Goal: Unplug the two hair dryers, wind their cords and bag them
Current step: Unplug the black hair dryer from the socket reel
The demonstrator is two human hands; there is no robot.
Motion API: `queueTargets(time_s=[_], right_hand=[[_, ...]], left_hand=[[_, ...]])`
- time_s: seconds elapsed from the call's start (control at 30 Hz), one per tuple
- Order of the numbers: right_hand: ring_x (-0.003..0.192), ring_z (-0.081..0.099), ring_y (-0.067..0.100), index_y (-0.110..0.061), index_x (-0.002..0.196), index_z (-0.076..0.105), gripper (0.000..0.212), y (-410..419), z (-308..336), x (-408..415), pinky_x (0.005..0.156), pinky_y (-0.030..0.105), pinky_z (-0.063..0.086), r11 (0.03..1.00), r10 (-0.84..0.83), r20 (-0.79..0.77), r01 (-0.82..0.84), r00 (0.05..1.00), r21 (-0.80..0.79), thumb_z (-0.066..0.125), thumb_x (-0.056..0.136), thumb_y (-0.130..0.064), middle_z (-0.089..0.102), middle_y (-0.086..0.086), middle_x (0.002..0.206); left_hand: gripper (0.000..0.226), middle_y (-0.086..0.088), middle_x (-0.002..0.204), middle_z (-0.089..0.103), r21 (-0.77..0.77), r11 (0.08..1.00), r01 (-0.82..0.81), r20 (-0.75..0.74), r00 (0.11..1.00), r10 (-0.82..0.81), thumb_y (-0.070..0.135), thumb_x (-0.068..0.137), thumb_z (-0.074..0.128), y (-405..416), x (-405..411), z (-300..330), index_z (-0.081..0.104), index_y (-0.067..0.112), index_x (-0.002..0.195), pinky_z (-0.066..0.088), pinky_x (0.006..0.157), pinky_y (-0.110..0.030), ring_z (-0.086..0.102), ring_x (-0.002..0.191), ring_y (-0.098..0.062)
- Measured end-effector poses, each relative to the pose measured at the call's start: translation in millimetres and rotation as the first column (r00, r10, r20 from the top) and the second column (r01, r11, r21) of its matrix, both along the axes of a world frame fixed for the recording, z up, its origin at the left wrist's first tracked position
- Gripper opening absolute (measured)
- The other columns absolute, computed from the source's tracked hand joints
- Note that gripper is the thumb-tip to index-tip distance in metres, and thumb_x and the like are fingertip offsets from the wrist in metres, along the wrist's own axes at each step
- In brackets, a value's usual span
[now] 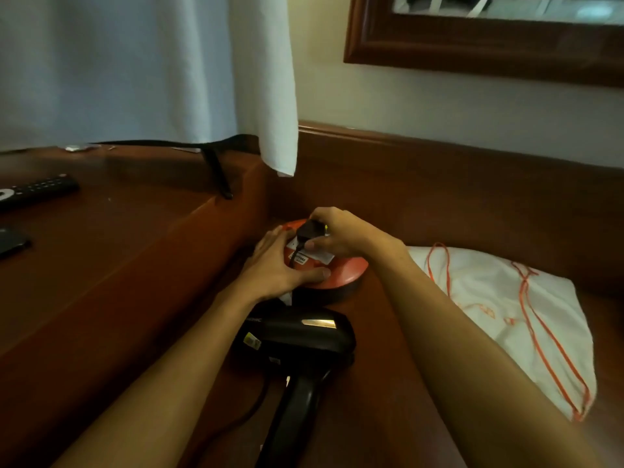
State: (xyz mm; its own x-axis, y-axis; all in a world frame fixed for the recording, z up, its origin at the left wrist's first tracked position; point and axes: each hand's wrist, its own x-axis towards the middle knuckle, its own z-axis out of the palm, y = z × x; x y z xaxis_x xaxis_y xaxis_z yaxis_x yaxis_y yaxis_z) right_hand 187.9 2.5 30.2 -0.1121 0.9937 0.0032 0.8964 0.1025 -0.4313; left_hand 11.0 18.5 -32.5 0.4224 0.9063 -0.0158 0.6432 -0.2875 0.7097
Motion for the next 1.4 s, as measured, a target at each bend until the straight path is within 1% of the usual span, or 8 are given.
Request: queueTargets(time_s=[0.27, 0.47, 0.63, 0.83, 0.93, 1.07, 1.23, 1.4], right_hand=[[0.109, 0.062, 0.022, -0.017, 0.122, 0.057, 0.042, -22, -2, 15, 0.097, 0.046, 0.054, 0.999, -0.039, -0.256, 0.047, 0.966, 0.025, 0.076, 0.086, -0.027, 0.063, 0.004, 0.120], [0.114, 0.056, 0.018, -0.013, 0.121, 0.056, 0.052, -87, -18, 26, 0.095, 0.033, 0.051, 0.955, -0.195, -0.415, 0.268, 0.889, 0.124, 0.082, 0.081, -0.034, 0.054, 0.000, 0.123], [0.094, 0.058, 0.020, -0.014, 0.099, 0.068, 0.042, -134, -32, 38, 0.070, 0.024, 0.047, 0.901, -0.326, -0.336, 0.398, 0.883, 0.171, 0.081, 0.078, -0.048, 0.058, 0.004, 0.105], [0.082, 0.059, 0.016, -0.019, 0.087, 0.069, 0.051, -144, -55, 28, 0.081, 0.048, 0.055, 0.870, -0.469, -0.148, 0.485, 0.871, 0.091, 0.065, 0.079, -0.069, 0.060, -0.001, 0.095], [0.086, 0.062, 0.018, -0.027, 0.088, 0.065, 0.047, -147, -71, 30, 0.088, 0.051, 0.053, 0.867, -0.481, -0.188, 0.497, 0.856, 0.044, 0.059, 0.079, -0.073, 0.064, -0.003, 0.090], [0.120, 0.051, 0.023, -0.027, 0.122, 0.060, 0.052, -166, -71, 22, 0.107, 0.048, 0.038, 0.865, -0.486, -0.111, 0.495, 0.867, 0.080, 0.059, 0.086, -0.065, 0.058, 0.001, 0.125], [0.129, 0.044, 0.021, -0.022, 0.137, 0.053, 0.054, -213, -60, 4, 0.108, 0.044, 0.039, 0.866, -0.430, -0.216, 0.468, 0.877, 0.174, 0.061, 0.093, -0.052, 0.054, 0.001, 0.136], [0.114, 0.051, 0.010, -0.025, 0.123, 0.061, 0.033, -286, -91, -16, 0.097, 0.030, 0.047, 0.911, -0.313, -0.339, 0.381, 0.887, 0.158, 0.065, 0.094, -0.041, 0.055, -0.012, 0.116]], left_hand=[[0.114, 0.004, 0.172, 0.006, -0.032, 0.999, -0.015, -0.080, 0.997, 0.012, 0.069, 0.070, 0.079, -14, 2, 19, 0.020, 0.034, 0.161, 0.017, 0.125, -0.056, 0.007, 0.158, -0.025], [0.103, -0.007, 0.164, 0.032, 0.083, 0.996, 0.014, -0.246, 0.969, 0.007, 0.076, 0.065, 0.074, -33, 5, 42, 0.045, 0.029, 0.152, 0.033, 0.117, -0.050, 0.033, 0.148, -0.032], [0.067, -0.001, 0.172, 0.009, 0.161, 0.983, 0.083, -0.114, 0.991, -0.065, 0.048, 0.082, 0.081, -86, 15, 63, 0.055, 0.034, 0.142, 0.023, 0.121, -0.055, 0.015, 0.156, -0.033], [0.037, 0.006, 0.151, 0.049, 0.241, 0.970, 0.024, 0.123, 0.991, -0.055, 0.032, 0.088, 0.079, -147, -13, 60, 0.068, 0.026, 0.122, 0.038, 0.111, -0.033, 0.042, 0.143, -0.016], [0.038, 0.012, 0.145, 0.051, 0.218, 0.975, 0.029, 0.105, 0.993, -0.053, 0.037, 0.086, 0.079, -177, -29, 37, 0.066, 0.033, 0.123, 0.038, 0.114, -0.035, 0.043, 0.140, -0.012], [0.061, 0.010, 0.165, 0.028, 0.161, 0.986, 0.053, 0.051, 0.997, -0.062, 0.059, 0.088, 0.066, -203, -39, 14, 0.046, 0.048, 0.145, 0.026, 0.124, -0.049, 0.019, 0.155, -0.015], [0.083, 0.005, 0.172, -0.006, 0.235, 0.972, 0.023, -0.139, 0.990, 0.010, 0.056, 0.095, 0.060, -236, -47, 8, 0.014, 0.038, 0.161, 0.004, 0.127, -0.038, -0.010, 0.158, -0.017], [0.085, 0.008, 0.171, 0.005, 0.173, 0.980, -0.098, -0.173, 0.977, 0.128, 0.052, 0.096, 0.061, -289, -62, -8, 0.010, 0.035, 0.162, 0.030, 0.121, -0.034, 0.015, 0.156, -0.015]])
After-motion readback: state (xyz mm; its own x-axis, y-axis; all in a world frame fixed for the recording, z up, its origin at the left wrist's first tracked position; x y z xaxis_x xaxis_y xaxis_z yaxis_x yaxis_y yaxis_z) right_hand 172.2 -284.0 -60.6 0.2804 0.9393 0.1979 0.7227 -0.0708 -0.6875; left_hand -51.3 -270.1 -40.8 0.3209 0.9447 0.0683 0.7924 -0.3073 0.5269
